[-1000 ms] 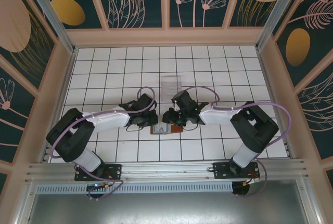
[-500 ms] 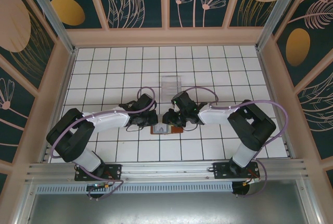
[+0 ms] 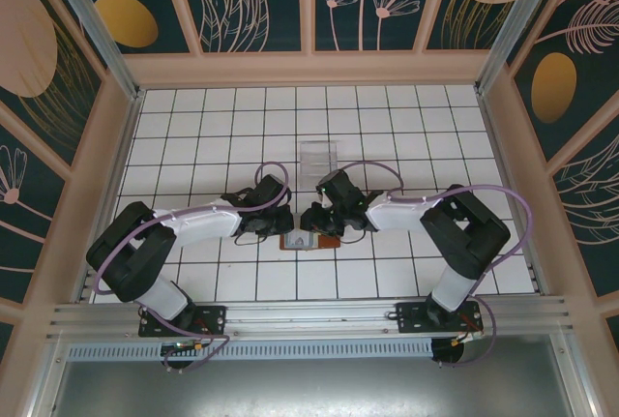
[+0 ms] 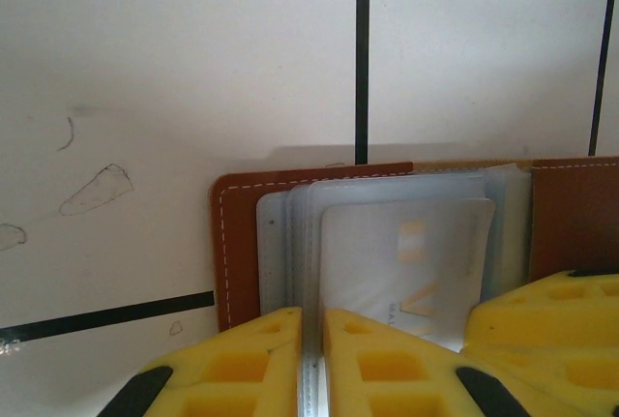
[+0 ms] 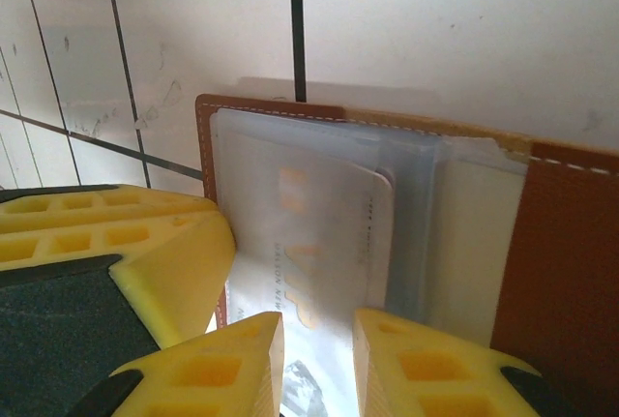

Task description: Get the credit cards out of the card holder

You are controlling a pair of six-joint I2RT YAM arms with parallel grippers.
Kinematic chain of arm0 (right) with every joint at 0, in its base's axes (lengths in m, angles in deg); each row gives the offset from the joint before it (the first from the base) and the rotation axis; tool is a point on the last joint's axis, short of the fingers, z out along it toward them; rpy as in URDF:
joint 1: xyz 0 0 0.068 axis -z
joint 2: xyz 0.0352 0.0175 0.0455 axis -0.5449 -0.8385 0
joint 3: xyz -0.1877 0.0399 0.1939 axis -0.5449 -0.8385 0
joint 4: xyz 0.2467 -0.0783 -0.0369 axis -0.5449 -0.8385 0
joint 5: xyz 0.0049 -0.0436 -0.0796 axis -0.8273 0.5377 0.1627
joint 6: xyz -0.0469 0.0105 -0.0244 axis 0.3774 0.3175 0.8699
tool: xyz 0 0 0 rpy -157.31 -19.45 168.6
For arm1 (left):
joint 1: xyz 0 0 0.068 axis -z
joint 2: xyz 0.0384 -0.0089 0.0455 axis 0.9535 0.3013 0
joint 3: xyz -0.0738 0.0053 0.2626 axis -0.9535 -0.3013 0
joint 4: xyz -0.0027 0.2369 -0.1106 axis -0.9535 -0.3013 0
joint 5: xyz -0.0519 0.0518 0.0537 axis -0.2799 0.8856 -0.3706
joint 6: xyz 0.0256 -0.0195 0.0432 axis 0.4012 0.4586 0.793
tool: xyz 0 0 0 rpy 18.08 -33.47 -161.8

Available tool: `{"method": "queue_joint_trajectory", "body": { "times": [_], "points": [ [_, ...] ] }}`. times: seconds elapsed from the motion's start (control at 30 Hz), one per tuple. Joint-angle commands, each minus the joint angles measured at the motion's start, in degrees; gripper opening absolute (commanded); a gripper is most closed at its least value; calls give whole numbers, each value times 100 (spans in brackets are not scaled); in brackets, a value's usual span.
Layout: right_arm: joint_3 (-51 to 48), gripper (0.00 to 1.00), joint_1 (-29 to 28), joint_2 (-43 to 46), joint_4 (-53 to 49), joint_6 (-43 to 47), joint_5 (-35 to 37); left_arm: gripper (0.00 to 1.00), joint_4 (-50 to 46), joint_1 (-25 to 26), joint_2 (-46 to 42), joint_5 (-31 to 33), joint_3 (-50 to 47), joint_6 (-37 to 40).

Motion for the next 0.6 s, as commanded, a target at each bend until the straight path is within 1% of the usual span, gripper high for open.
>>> {"method": "queue_joint_trajectory", "body": {
  "times": [0.0, 0.3, 0.4, 0.57],
  "points": [
    [160, 26, -81, -149, -18, 127, -63, 15, -158, 81, 174, -10, -172, -72],
    [370, 26, -133, -72, -881, 268, 599, 16, -331, 83, 108, 151, -121, -27],
    [420, 27, -129, 1, -1161, 318, 800, 18, -377, 80, 93, 201, -121, -28],
    [452, 27, -132, 74, -1360, 366, 915, 23, -420, 83, 77, 227, -73, -20]
  ]
}}
